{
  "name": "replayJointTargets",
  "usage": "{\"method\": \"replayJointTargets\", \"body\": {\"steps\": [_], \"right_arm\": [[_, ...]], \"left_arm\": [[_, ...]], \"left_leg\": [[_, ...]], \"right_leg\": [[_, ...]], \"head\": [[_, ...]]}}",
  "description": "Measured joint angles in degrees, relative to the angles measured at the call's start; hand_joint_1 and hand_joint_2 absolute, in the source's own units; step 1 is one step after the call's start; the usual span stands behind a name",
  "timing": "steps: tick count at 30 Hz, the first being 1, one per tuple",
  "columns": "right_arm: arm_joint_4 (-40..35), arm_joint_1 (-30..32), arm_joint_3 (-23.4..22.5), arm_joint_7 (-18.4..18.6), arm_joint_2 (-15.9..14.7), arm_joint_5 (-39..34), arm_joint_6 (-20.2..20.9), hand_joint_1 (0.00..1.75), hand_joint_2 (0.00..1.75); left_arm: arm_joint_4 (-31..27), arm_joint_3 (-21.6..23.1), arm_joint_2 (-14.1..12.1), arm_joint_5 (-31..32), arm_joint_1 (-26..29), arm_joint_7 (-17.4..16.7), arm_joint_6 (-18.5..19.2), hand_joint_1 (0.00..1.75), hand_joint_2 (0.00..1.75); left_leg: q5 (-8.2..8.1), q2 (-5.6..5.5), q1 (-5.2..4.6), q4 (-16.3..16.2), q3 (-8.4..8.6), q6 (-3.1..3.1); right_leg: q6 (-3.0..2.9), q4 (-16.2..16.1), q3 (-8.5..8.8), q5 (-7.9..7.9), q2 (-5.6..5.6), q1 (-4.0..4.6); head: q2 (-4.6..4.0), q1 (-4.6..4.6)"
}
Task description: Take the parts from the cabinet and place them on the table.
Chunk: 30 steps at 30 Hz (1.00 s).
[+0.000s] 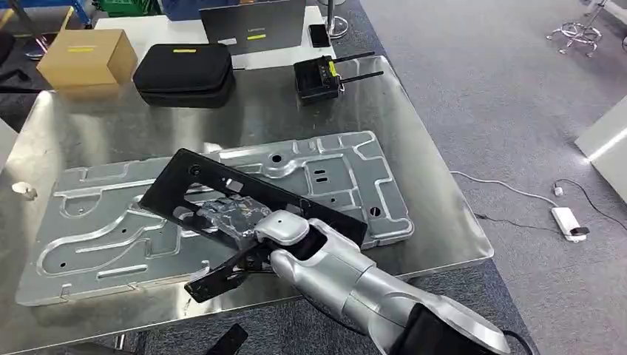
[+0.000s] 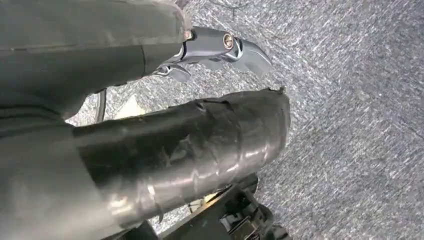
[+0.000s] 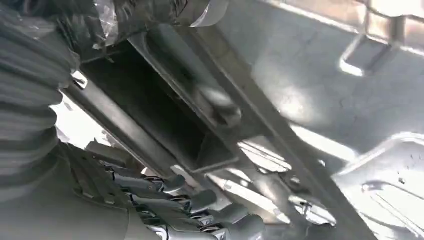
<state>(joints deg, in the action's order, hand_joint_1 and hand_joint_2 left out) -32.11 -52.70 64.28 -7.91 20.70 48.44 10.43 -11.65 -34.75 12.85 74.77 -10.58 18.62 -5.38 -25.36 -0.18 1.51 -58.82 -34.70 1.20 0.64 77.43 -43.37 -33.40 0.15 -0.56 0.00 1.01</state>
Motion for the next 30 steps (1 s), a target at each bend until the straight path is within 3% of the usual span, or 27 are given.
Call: {"method": "replayJointTargets", "body": {"steps": [1, 3, 4, 5, 8, 9, 10, 11, 13, 14, 15, 17, 18, 19, 20, 24, 26, 28, 29, 30], "right_arm": [[0.0, 0.0, 0.0, 0.0, 0.0, 0.0, 0.0, 0.0, 1.75], [0.0, -0.2, 0.1, -0.1, 0.0, 0.0, 0.0, 0.0, 1.75], [0.0, -0.2, 0.1, -0.2, 0.0, -0.1, 0.0, 0.0, 1.75], [0.0, -0.3, 0.2, -0.4, 0.0, -0.4, -0.1, 0.0, 1.75], [-0.1, -0.3, 0.1, -2.7, -0.1, -4.0, -0.2, 0.0, 1.75], [-0.5, -0.3, -0.1, -3.4, -0.1, -5.4, -0.2, 0.0, 1.75], [-1.0, -0.4, -0.3, -3.9, -0.2, -6.6, -0.2, 0.0, 1.75], [-1.7, -0.6, -0.5, -4.4, -0.5, -8.1, -0.5, 0.0, 1.75], [-3.8, -0.2, -1.2, -5.6, -1.6, -11.1, -2.3, 0.0, 1.75], [-5.3, 0.4, -1.8, -6.3, -2.5, -12.9, -4.3, 0.0, 1.75], [-6.8, 1.5, -2.6, -6.9, -3.4, -14.3, -6.9, 0.0, 1.75], [-11.4, 4.3, -5.2, -8.1, -5.1, -16.5, -13.0, 0.0, 1.75], [-14.4, 6.3, -7.0, -8.6, -5.9, -17.1, -16.0, 0.0, 1.75], [-17.0, 7.5, -8.9, -9.5, -6.4, -18.4, -17.7, 0.0, 1.75], [-19.5, 9.0, -10.7, -10.7, -7.0, -20.4, -18.3, 0.0, 1.75], [-27.8, 14.6, -15.9, -13.6, -9.6, -25.5, -18.4, 0.0, 1.75], [-31.7, 17.6, -18.9, -15.7, -10.3, -24.1, -25.4, 0.0, 1.75], [-35.8, 21.3, -22.3, -17.5, -10.6, -20.3, -34.8, 0.0, 1.75], [-38.0, 23.5, -23.7, -18.1, -10.8, -18.2, -39.3, 0.0, 1.75], [-39.9, 25.6, -24.6, -18.5, -11.0, -16.0, -43.1, 0.0, 1.75]], "left_arm": [[0.0, 0.0, 0.0, 0.0, 0.0, 0.0, 0.0, 0.0, 0.0], [0.0, 0.0, 0.0, 0.0, 0.0, 0.0, 0.0, 0.0, 0.0], [0.0, 0.0, 0.0, 0.0, 0.0, 0.1, 0.0, 0.0, 0.0], [0.0, 0.0, 0.0, 0.0, -0.1, 0.1, 0.0, 0.0, 0.0], [0.0, 0.0, 0.0, -0.4, 0.1, 0.2, 0.0, 0.0, 0.0], [0.0, 0.0, 0.0, -0.4, 0.1, 0.3, -0.1, 0.0, 0.0], [0.0, 0.0, -0.1, -0.4, 0.2, 0.4, -0.1, 0.0, 0.0], [0.0, 0.0, -0.1, -0.5, 0.2, 0.5, -0.1, 0.0, 0.0], [0.0, 0.0, -0.2, -0.7, 0.4, 0.6, -0.2, 0.0, 0.0], [0.0, 0.0, -0.3, -0.9, 0.6, 0.6, -0.2, 0.0, 0.0], [0.0, 0.0, -0.3, -1.1, 0.8, 0.7, -0.3, 0.0, 0.0], [0.0, 0.0, -0.3, -1.2, 1.1, 0.7, -0.5, 0.0, 0.0], [0.0, 0.0, -0.4, -1.4, 1.1, 0.8, -0.7, 0.0, 0.0], [0.0, 0.0, -0.5, -1.5, 1.1, 0.9, -0.7, 0.0, 0.0], [0.0, 0.0, -0.5, -1.6, 1.1, 0.9, -0.8, 0.0, 0.0], [0.0, 0.0, -0.5, -1.9, 1.6, 1.1, -0.9, 0.0, 0.0], [0.0, 0.0, -0.5, -2.6, 1.6, 1.4, -1.4, 0.0, 0.0], [0.0, 0.0, -0.5, -3.3, 1.8, 1.5, -2.1, 0.0, 0.0], [0.0, -0.1, -0.5, -3.5, 2.0, 1.5, -2.5, 0.0, 0.0], [0.0, -0.1, -0.5, -3.8, 2.3, 1.4, -2.9, 0.0, 0.0]], "left_leg": [[-0.04, -0.05, 0.02, 0.0, 0.08, -0.05], [-0.21, -0.17, 0.06, 0.0, 0.43, -0.32], [-0.28, -0.18, 0.03, 0.0, 0.38, -0.5], [-0.26, -0.22, -0.3, -0.1, 0.17, -0.88], [0.12, -0.09, -0.12, 0.6, 0.33, -2.06], [-0.2, -0.09, -0.16, 0.6, 0.16, -2.42], [-1.09, 0.01, 0.01, -0.5, -0.09, -2.52], [-3.06, 0.03, -0.04, -3.6, -1.55, -2.6], [-6.79, 0.02, -0.03, -12.1, -5.57, -2.72], [-7.61, 0.01, -0.04, -15.4, -7.19, -2.76], [-6.98, 0.02, -0.04, -16.0, -7.54, -2.75], [-3.76, 0.02, -0.04, -11.5, -5.38, -2.59], [-0.78, 0.02, -0.04, -5.3, -2.24, -2.38], [0.11, 0.02, -0.05, -0.7, -0.2, -2.12], [-1.05, -0.02, -0.28, -0.6, 0.47, -1.95], [-0.44, -0.27, -0.6, 0.0, 0.36, -0.82], [-0.06, -0.15, -0.14, 0.4, 0.52, -0.08], [-0.08, -0.15, -0.19, 0.4, 0.5, 0.33], [-0.15, -0.15, -0.22, 0.4, 0.49, 0.44], [-0.19, -0.15, -0.24, 0.4, 0.5, 0.48]], "right_leg": [[-0.05, -2.8, 1.18, 2.12, -0.01, -0.12], [-0.46, -13.8, 6.5, 7.74, -0.07, -0.2], [-0.73, -16.7, 7.92, 7.48, -0.06, -0.07], [-0.88, -17.7, 8.06, 7.51, 0.0, 0.34], [-1.52, -17.5, 7.77, 7.72, 0.29, 0.68], [-2.17, -18.5, 8.3, 8.23, 0.27, 0.03], [-2.37, -19.0, 8.57, 8.38, 0.23, 0.04], [-2.7, -19.0, 8.59, 8.48, 0.14, 0.03], [-2.98, -18.9, 8.53, 8.4, 0.02, 0.31], [-3.08, -18.8, 8.52, 8.34, -0.03, 0.45], [-3.14, -18.7, 8.53, 8.29, -0.02, 0.54], [-3.09, -18.5, 8.54, 8.15, 0.08, 0.58], [-2.95, -18.2, 8.53, 7.96, 0.22, 0.58], [-2.76, -17.9, 8.53, 7.73, 0.23, 0.52], [-2.45, -17.8, 8.29, 7.65, 0.27, 0.73], [-1.32, -18.0, 8.44, 7.78, 0.2, 0.82], [-0.6, -16.2, 7.75, 6.06, 0.18, 0.57], [-0.05, -8.2, 4.2, 1.65, 0.15, 0.27], [0.12, -4.0, 2.2, -0.01, 0.16, 0.2], [0.21, -1.2, 0.76, -0.66, 0.15, 0.15]], "head": [[0.0, -0.02], [0.0, -0.02], [0.0, -0.02], [0.0, -0.04], [0.0, -0.07], [0.0, -0.09], [0.0, -0.04], [0.0, -0.24], [0.0, -0.2], [0.0, -0.17], [0.0, -0.2], [0.0, -0.2], [0.0, -0.2], [0.0, -0.15], [0.0, -0.13], [0.0, -0.17], [0.0, -0.04], [0.0, -0.07], [0.0, -0.07], [0.0, -0.04]]}}
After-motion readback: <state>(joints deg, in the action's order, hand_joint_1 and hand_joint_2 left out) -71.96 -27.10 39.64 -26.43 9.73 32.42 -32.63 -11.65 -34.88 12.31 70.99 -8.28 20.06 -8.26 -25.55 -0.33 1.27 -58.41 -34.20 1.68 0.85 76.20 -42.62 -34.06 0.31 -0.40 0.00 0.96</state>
